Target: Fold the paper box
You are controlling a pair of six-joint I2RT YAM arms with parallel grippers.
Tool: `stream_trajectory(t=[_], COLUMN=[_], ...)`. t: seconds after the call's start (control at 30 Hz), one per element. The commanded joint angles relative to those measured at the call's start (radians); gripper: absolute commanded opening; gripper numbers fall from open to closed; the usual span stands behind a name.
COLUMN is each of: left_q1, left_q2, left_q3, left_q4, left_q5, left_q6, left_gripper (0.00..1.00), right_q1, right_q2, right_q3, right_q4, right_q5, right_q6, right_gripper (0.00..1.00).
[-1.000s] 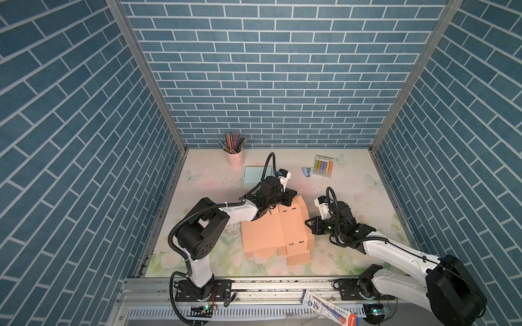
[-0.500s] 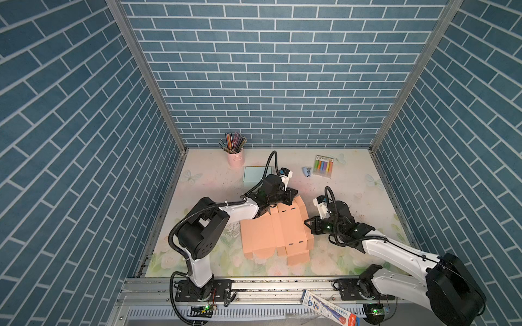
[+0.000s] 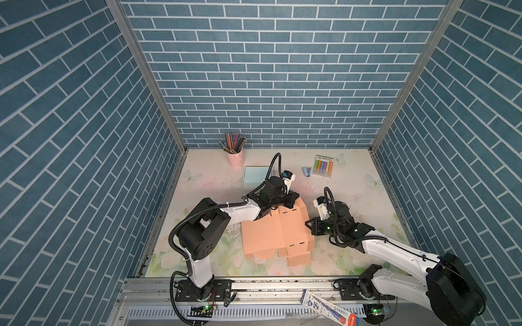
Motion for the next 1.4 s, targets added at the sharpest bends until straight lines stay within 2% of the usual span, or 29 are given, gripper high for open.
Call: stream_trajectory(t=[0.0,0.23,0.5,0.63,0.83,1.0,1.17,1.37], left_q1=[-0.026,-0.106,-0.098,-0.027,0.153,0.258,0.287,0.286], left_q2=[-0.03,-0.09,-0.218,-0.292,-0.437,-0.497,-0.488,-0.472], left_q3=[0.0,-0.097,-0.245,-0.311,-0.431,-0.486,-0.52,-0.512], left_q4=[-0.023,-0.001,0.014,0.01,-0.007,-0.059,-0.033,-0.023], left_q5=[-0.005,-0.041,-0.076,-0.058,-0.032,-0.056,-0.05,-0.039], left_q6=[0.019,-0.008,-0.022,-0.011,0.008,0.049,0.055,0.074], left_gripper=[0.0,0.0,0.0,0.0,0.0,0.0,0.0,0.0], right_q1=[0.006,0.025,0.03,0.074,0.197,0.285,0.366,0.41], right_q2=[-0.016,0.001,-0.006,-0.012,0.006,0.055,0.102,0.169], right_q3=[0.041,0.086,0.084,0.11,0.22,0.305,0.377,0.452], right_q4=[-0.009,-0.069,-0.082,-0.123,-0.257,-0.336,-0.374,-0.441], right_q5=[0.028,0.09,0.107,0.161,0.32,0.47,0.588,0.663], right_q6=[-0.043,-0.076,-0.09,-0.122,-0.225,-0.277,-0.341,-0.393], right_gripper=[0.0,0.0,0.0,0.0,0.0,0.0,0.0,0.0])
